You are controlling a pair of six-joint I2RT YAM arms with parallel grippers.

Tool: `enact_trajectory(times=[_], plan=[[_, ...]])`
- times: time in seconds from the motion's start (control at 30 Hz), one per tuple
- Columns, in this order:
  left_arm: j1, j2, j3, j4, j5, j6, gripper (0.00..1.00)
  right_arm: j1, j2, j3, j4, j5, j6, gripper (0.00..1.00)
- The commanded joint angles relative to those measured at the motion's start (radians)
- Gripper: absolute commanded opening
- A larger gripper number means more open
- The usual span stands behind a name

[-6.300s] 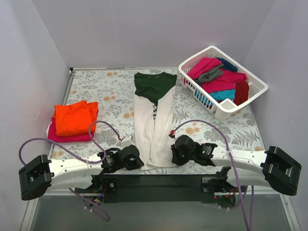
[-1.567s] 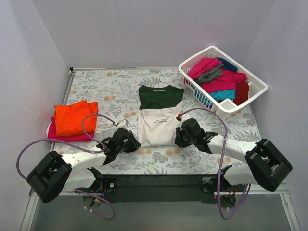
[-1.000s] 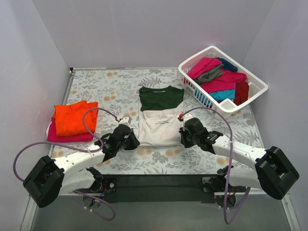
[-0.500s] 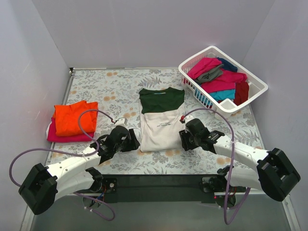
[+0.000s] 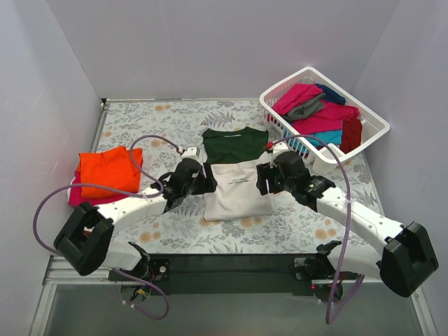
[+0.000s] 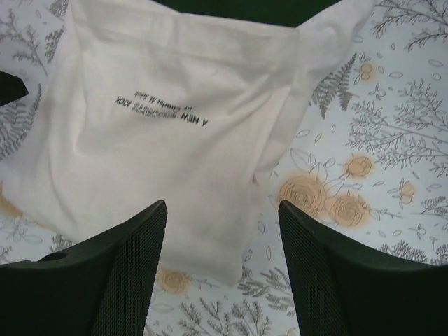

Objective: Fold and stack the t-shirts
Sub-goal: Fold the tshirt

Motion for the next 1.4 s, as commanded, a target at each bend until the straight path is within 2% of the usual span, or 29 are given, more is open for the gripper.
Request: enact_trajectory(times=[0.0, 0.3, 0.47, 0.57, 0.7, 0.77, 0.9, 1.2, 1.37], plan=[[0.049, 0.127, 0.093, 0.107, -0.018, 0.093, 0.58, -0.039, 0.11, 0.072, 0.098, 0.003, -0.036, 0.59], [0.103, 0.335, 0.239, 0.141, -0.055, 0.145, 0.51, -0.1, 0.246, 0.119, 0.227, -0.026, -0.05, 0.55], [0.106, 0.379, 0.288, 0.109, -0.083, 0.145, 0.5, -0.103, 0.236, 0.089, 0.215, -0.037, -0.03, 0.54], [0.106, 0.326, 0.242, 0.086, -0.058, 0.105, 0.53, -0.103, 0.161, 0.003, 0.198, -0.071, -0.004, 0.55], [0.106, 0.188, 0.083, 0.07, 0.067, 0.023, 0.57, -0.103, 0.009, -0.124, 0.178, -0.118, 0.032, 0.59], [0.097, 0.142, 0.021, 0.075, 0.115, -0.028, 0.58, -0.102, -0.035, -0.185, 0.164, -0.196, 0.061, 0.59], [0.01, 0.048, -0.082, 0.035, 0.112, -0.095, 0.61, -0.102, -0.114, -0.242, 0.138, -0.233, 0.089, 0.6], [-0.061, -0.081, -0.217, -0.029, 0.12, -0.191, 0.65, -0.102, -0.097, -0.315, 0.132, -0.237, 0.104, 0.61], [-0.092, -0.098, -0.252, -0.045, 0.111, -0.24, 0.65, -0.102, -0.063, -0.328, 0.166, -0.238, 0.107, 0.61]])
